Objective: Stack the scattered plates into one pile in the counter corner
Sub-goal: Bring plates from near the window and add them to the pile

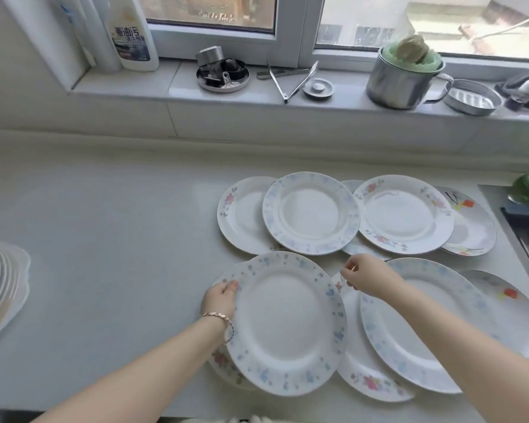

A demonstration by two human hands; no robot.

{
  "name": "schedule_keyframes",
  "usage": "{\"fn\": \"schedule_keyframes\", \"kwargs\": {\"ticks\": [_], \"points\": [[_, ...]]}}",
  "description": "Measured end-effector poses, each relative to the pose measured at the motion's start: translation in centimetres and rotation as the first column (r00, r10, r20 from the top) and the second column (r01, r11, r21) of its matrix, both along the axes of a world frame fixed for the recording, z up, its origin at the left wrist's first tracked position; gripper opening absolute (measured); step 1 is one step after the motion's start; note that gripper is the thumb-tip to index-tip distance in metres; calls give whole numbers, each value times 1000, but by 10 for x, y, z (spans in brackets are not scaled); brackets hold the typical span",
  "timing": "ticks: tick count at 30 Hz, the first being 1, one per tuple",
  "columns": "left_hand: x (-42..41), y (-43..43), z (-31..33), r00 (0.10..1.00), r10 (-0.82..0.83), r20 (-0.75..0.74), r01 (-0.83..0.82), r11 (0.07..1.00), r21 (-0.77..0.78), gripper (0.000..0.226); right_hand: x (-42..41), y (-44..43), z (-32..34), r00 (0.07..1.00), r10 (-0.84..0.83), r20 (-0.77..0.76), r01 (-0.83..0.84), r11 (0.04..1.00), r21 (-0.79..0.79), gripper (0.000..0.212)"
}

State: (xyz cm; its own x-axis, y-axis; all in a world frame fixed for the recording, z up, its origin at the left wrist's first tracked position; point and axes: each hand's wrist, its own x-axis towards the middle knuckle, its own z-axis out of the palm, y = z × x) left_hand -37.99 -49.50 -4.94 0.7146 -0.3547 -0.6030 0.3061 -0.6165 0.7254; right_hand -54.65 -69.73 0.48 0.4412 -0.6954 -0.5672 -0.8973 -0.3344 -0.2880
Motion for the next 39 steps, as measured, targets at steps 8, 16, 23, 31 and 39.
{"fn": "schedule_keyframes", "kwargs": {"ticks": [8, 16, 23, 31, 39], "points": [[67, 49, 52, 886, 459, -67, -463, 869, -174, 33, 54, 17, 13, 989, 149, 13, -149, 989, -15, 19], [170, 160, 100, 642, 763, 76, -740, 643, -196, 38, 191, 114, 35, 913, 398, 92, -392, 917, -74, 18], [257, 298, 109, 549, 830, 95, -814, 557, -166, 39, 300, 231, 36, 843, 533, 69, -529, 845, -73, 16], [309, 387, 96, 534, 819, 211, -834, 551, -32, 31, 351, 313, 21, 856, 515, 49, -515, 857, -21, 26], [326, 395, 68, 607, 760, 232, -778, 628, -19, 33, 358, 325, 17, 864, 503, 1, -503, 864, -12, 19]]}}
